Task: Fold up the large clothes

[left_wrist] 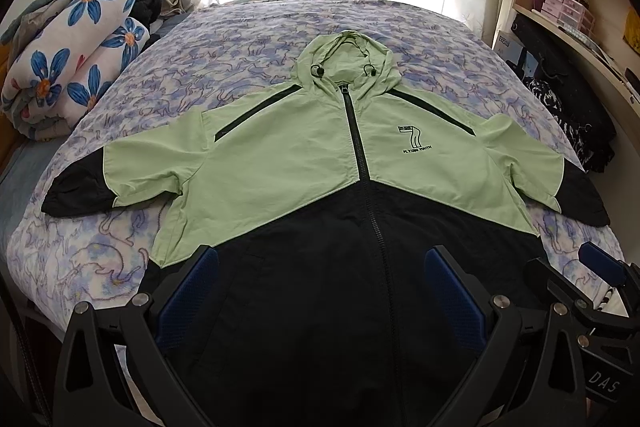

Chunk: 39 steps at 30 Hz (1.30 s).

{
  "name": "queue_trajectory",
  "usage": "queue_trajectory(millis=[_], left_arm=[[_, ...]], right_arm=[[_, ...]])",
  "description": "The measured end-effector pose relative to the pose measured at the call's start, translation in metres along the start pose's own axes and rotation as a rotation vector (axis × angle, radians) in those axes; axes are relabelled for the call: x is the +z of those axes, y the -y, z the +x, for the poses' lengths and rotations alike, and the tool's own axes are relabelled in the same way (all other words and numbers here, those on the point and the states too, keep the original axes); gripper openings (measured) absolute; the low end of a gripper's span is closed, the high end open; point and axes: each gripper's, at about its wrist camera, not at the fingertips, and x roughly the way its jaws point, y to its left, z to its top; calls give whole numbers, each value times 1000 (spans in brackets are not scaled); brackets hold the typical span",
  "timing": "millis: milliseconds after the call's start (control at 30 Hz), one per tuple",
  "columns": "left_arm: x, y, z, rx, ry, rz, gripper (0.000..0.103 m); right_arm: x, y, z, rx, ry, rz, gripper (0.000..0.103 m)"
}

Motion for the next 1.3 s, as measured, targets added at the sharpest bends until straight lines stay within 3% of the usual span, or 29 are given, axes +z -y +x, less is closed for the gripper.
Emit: queue_trajectory(millis=[433, 767, 967, 1300], left_arm=[[12, -6, -7, 15, 20, -4, 102], [41, 1, -25, 9, 59, 19, 102], [69, 12, -38, -72, 88, 15, 102], [119, 43, -62, -105, 212, 29, 102]], right_arm=[[0, 4, -5, -43, 38, -31, 96], [36, -1, -37, -74, 90, -74, 96], [58, -2, -60, -90, 132, -135, 96], [106, 36, -107, -207, 300, -166, 96]])
